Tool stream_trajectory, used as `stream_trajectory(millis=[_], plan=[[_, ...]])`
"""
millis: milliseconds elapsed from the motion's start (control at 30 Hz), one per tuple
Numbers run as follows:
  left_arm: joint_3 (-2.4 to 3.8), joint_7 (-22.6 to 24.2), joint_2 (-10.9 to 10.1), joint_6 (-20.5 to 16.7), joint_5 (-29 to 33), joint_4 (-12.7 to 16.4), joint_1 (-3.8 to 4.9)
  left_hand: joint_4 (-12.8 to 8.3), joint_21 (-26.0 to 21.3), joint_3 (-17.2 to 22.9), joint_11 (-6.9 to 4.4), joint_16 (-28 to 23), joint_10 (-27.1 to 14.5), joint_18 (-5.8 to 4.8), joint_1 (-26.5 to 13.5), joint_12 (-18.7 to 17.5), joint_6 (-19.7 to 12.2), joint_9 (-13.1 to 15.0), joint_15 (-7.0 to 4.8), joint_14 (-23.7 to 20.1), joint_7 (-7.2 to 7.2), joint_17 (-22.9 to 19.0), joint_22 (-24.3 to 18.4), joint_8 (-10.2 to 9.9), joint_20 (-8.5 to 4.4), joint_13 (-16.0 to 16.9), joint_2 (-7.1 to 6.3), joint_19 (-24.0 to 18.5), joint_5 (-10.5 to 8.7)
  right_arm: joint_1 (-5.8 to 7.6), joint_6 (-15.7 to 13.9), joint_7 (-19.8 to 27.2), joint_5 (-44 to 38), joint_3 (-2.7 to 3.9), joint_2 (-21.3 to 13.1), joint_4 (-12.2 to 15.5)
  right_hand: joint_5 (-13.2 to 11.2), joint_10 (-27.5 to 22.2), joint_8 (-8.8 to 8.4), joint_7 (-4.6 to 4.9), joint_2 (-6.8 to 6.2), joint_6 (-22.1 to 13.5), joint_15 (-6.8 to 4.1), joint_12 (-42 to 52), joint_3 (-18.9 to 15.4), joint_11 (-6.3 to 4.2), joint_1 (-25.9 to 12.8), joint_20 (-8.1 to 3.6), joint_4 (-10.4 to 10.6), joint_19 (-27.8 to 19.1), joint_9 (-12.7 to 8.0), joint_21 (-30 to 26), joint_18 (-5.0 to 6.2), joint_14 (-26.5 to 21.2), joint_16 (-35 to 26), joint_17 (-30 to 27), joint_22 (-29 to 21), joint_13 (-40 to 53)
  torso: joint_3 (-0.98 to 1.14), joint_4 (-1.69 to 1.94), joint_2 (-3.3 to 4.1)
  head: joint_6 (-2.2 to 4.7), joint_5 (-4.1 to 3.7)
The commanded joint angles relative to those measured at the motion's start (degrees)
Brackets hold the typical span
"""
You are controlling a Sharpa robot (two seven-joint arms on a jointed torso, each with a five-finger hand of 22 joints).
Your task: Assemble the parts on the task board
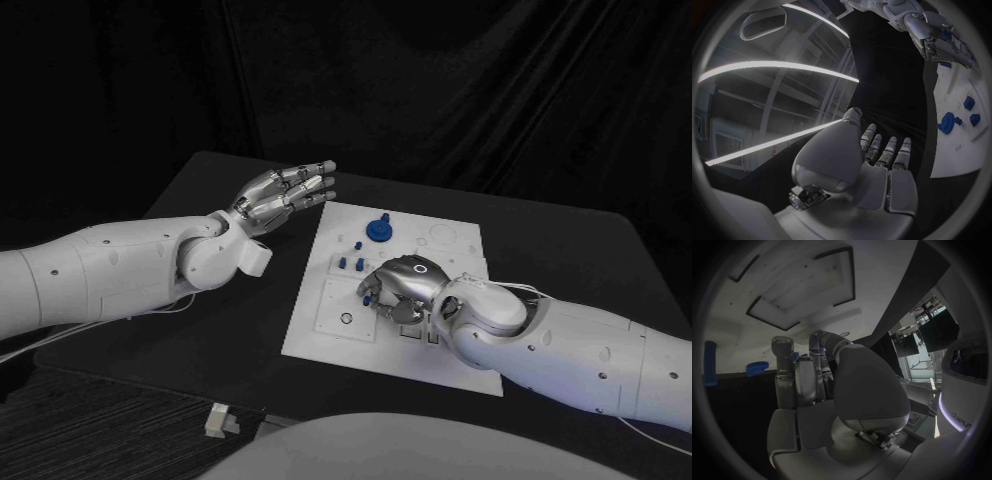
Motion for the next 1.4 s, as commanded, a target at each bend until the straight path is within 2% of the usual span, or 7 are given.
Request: stream_trajectory(millis=[33, 500, 667, 833, 1033, 1167, 1400], plan=[[0.06, 4.1, 0.12, 0.9, 0.06, 0.03, -0.12, -0.99, 0.38, 0.44, 0.32, 0.79, -0.14, 0.1, 0.8, 0.8, 0.38, 0.19, 0.67, 0.08, -0.11, 0.6, -0.52, 0.74, -0.04, 0.36, -0.02, -0.19, 0.75, -0.25, 2.05, -1.94, -0.36, -0.22, -0.19, 0.06, -1.5, -2.45, -1.55, -0.74, -0.88, -2.41, 0.38, -1.89, -1.08, 0.52, -1.78, 0.4, 1.12, -0.3, -1.2, -1.62, -0.88, 0.09, -0.93, -0.6, 5.05, -0.01, 0.01, -0.01, -0.01, -0.02, -0.02], [0.06, 3.93, 0.0, 1.06, 0.06, 0.06, -0.19, -1.05, 0.38, 0.62, 0.43, 0.88, -0.15, 0.13, 0.89, 0.86, 0.23, 0.16, 0.82, 0.1, -0.05, 0.61, -0.44, 0.7, -0.05, 0.37, 0.06, -0.14, 0.88, 0.49, -3.04, -1.32, -0.36, -0.22, -2.09, 2.34, -5.22, -9.79, -1.18, -2.15, -1.44, -7.47, 1.88, -2.09, -5.88, 2.26, -2.83, 1.94, 3.49, -1.96, -3.89, -6.26, -0.25, -1.35, -2.47, -2.27, 4.05, 0.49, 0.01, 0.0, -0.02, -0.02, 0.09], [0.06, 3.89, 0.03, 1.13, 0.06, 0.06, -0.21, -1.08, 0.39, 0.67, 0.48, 0.87, -0.12, 0.14, 0.92, 0.95, 0.19, 0.15, 0.87, 0.09, -0.03, 0.61, -0.4, 0.69, -0.05, 0.38, 0.08, -0.12, 0.91, 2.69, -6.79, 0.42, -0.36, -0.22, -4.13, 4.79, -5.19, -10.37, -0.64, -1.93, -1.1, -6.66, 1.93, -1.69, -6.4, 2.31, -2.49, 2.08, 3.77, -2.18, -3.96, -6.73, -0.18, -1.56, -2.53, -2.37, 4.0, 0.62, 0.02, -0.01, -0.04, -0.02, -0.15], [0.06, 3.78, 0.02, 1.15, 0.06, 0.03, -0.22, -1.13, 0.45, 0.77, 0.57, 1.09, -0.04, 0.17, 0.97, 1.18, 0.23, 0.16, 0.92, 0.18, 0.02, 0.64, -0.06, 0.69, -0.05, 0.42, 0.1, 0.05, 0.98, 6.1, -9.54, 1.22, -0.36, -0.22, -7.68, 8.24, -4.87, -9.96, 0.94, -1.36, -0.55, -3.39, 1.3, -0.06, -6.81, 1.74, -2.05, 1.6, 4.61, 2.38, -3.93, 4.44, -1.77, 1.61, 3.98, 3.48, 6.68, 1.04, 0.0, 0.01, -0.08, -0.02, -0.48], [0.06, 3.83, 0.06, 1.03, 0.06, -0.13, -0.24, -1.17, 0.45, 0.85, 0.67, 0.91, 0.05, 0.18, 1.0, 1.39, 0.26, 0.16, 0.9, 0.12, 0.07, 0.61, -0.17, 0.69, -0.05, 0.45, 0.09, 0.04, 1.04, 10.14, -8.31, -1.36, 0.16, -0.22, -12.09, 10.67, -5.53, -9.88, 2.07, -1.04, -1.09, -0.73, 1.14, 1.48, -8.3, 1.49, -3.09, 1.38, 6.14, 4.72, -3.8, 10.13, -2.56, 2.83, 6.59, 5.73, 7.71, 1.46, 0.01, 0.04, 0.01, -0.02, -0.92], [0.06, 3.84, 0.19, 1.08, 0.06, -0.2, -0.26, -1.22, 0.47, 0.94, 0.77, 0.92, 0.09, 0.18, 1.05, 1.46, 0.23, 0.16, 0.82, 0.09, 0.13, 0.61, -0.06, 0.69, -0.05, 0.46, 0.09, 0.11, 1.13, 11.07, -7.56, -3.17, 0.38, -0.22, -13.81, 10.83, -5.7, -9.65, 2.43, -1.06, -1.55, 0.29, 1.05, 2.91, -9.8, 1.34, -4.5, 1.29, 7.45, 5.41, -3.61, 11.38, -2.69, 3.3, 7.44, 6.48, 7.85, 2.14, 0.0, 0.05, 0.01, -0.02, -1.06], [0.06, 3.81, 0.44, 1.26, 0.06, -0.28, -0.33, -1.27, 0.5, 1.04, 0.86, 1.11, 0.16, 0.19, 1.1, 1.66, 0.21, 0.16, 0.77, 0.15, 0.17, 0.63, 0.07, 0.69, -0.05, 0.49, 0.1, 0.19, 1.23, 11.35, -0.42, -7.82, 0.54, -0.23, -14.73, 8.91, -7.8, -11.34, 2.53, -1.65, -2.38, 1.09, 0.62, 5.5, -13.17, 0.92, -6.77, 0.83, 10.37, 5.54, -3.21, 10.06, -2.34, 3.39, 6.9, 5.72, 7.3, 3.95, 0.02, -0.02, -0.02, -0.02, -1.49]])
